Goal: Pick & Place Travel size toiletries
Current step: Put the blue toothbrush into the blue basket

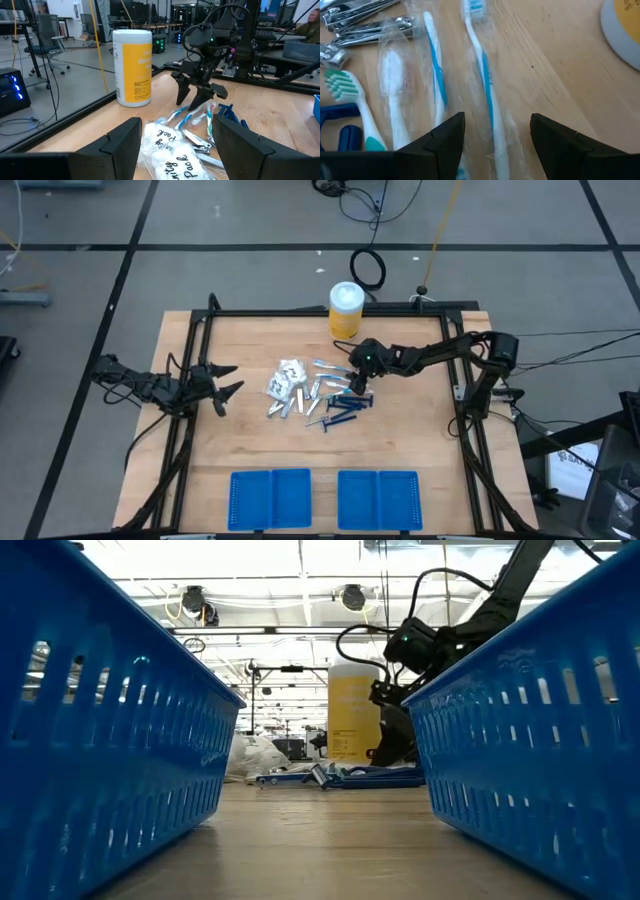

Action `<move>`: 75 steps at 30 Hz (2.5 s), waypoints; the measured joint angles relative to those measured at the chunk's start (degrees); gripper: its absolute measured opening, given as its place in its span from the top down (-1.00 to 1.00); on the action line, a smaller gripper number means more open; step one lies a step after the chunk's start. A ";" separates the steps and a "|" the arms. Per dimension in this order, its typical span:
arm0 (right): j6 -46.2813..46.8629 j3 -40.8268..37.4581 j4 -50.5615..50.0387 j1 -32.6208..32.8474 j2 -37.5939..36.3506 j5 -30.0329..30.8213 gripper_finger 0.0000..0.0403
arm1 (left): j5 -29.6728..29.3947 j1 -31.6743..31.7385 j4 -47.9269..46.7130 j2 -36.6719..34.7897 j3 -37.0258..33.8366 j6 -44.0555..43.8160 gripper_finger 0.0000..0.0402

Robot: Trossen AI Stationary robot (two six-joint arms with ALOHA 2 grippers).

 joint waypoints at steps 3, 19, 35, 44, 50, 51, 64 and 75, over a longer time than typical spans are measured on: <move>-0.13 0.00 -0.65 0.01 0.06 0.01 0.01 | -0.02 0.00 0.00 0.00 0.00 0.02 -0.19; -4.32 -0.11 0.30 0.04 -0.20 0.32 0.92 | 0.00 0.00 0.00 0.00 0.00 0.00 -0.19; -4.14 -0.26 -0.65 1.10 -13.46 0.39 0.92 | 0.00 0.00 0.01 0.00 0.00 0.02 -0.19; 0.20 -0.20 -15.78 10.59 -27.74 0.19 0.88 | 0.00 0.00 0.00 0.00 0.00 0.01 -0.19; 1.60 -0.17 -22.94 19.55 -36.89 0.16 0.91 | -0.01 0.00 0.01 0.00 0.00 0.01 -0.19; 1.87 -0.17 -23.88 21.21 -38.06 0.14 0.90 | 0.00 0.00 0.00 0.00 0.00 0.01 -0.19; 10.44 -0.17 -33.36 44.26 -47.33 -4.20 0.91 | -0.02 0.00 0.07 0.00 0.00 0.02 -0.19; 6.50 -0.17 -33.50 57.90 -47.39 -7.20 0.91 | 0.00 0.00 0.02 0.00 0.00 0.02 -0.19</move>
